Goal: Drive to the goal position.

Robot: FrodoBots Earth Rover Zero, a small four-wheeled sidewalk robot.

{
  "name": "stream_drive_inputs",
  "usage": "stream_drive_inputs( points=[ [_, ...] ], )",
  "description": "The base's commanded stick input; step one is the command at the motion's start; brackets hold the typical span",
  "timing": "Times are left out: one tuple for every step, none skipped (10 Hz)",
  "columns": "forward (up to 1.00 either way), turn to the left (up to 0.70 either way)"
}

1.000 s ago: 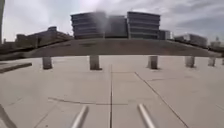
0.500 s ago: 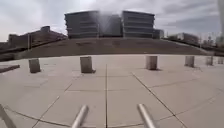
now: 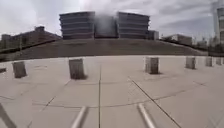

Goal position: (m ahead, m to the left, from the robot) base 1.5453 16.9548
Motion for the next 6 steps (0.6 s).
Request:
stream_drive_inputs(
  points=[
    [1.0, -0.27],
    [1.0, -0.27],
    [1.0, -0.27],
    [1.0, -0.24],
    [1.0, 0.0],
    [1.0, 0.0]
  ],
)
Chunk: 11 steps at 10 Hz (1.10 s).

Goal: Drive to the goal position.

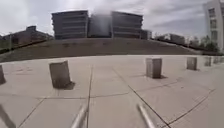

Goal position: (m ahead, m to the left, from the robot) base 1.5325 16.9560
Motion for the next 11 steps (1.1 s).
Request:
stream_drive_inputs(
  points=[
    [1.0, 0.0],
    [1.0, 0.0],
    [1.0, 0.0],
    [1.0, 0.0],
    [1.0, 0.0],
    [1.0, 0.0],
    [1.0, 0.0],
    [1.0, 0.0],
    [1.0, 0.0],
    [1.0, 0.0],
    [1.0, 0.0]
  ],
)
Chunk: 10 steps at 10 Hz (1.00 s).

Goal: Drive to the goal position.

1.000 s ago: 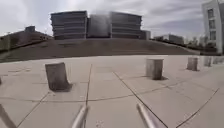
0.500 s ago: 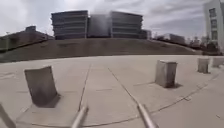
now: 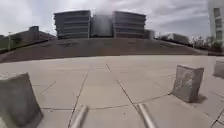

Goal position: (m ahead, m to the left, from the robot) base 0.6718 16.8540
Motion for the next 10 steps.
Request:
stream_drive_inputs(
  points=[
    [1.0, 0.0],
    [1.0, 0.0],
    [1.0, 0.0],
    [1.0, 0.0],
    [1.0, 0.0],
    [1.0, 0.0],
    [1.0, 0.0],
    [1.0, 0.17],
    [1.0, 0.27],
    [1.0, 0.27]
  ],
)
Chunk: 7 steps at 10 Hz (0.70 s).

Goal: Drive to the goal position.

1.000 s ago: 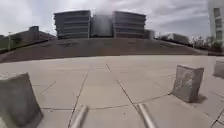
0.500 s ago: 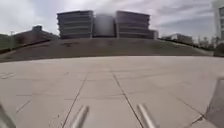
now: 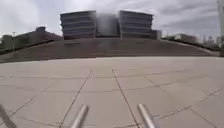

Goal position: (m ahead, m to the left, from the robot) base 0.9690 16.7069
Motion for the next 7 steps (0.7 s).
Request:
stream_drive_inputs(
  points=[
    [1.0, 0.27],
    [1.0, 0.27],
    [1.0, 0.27],
    [1.0, 0.27],
    [1.0, 0.27],
    [1.0, 0.27],
    [1.0, 0.27]
  ],
)
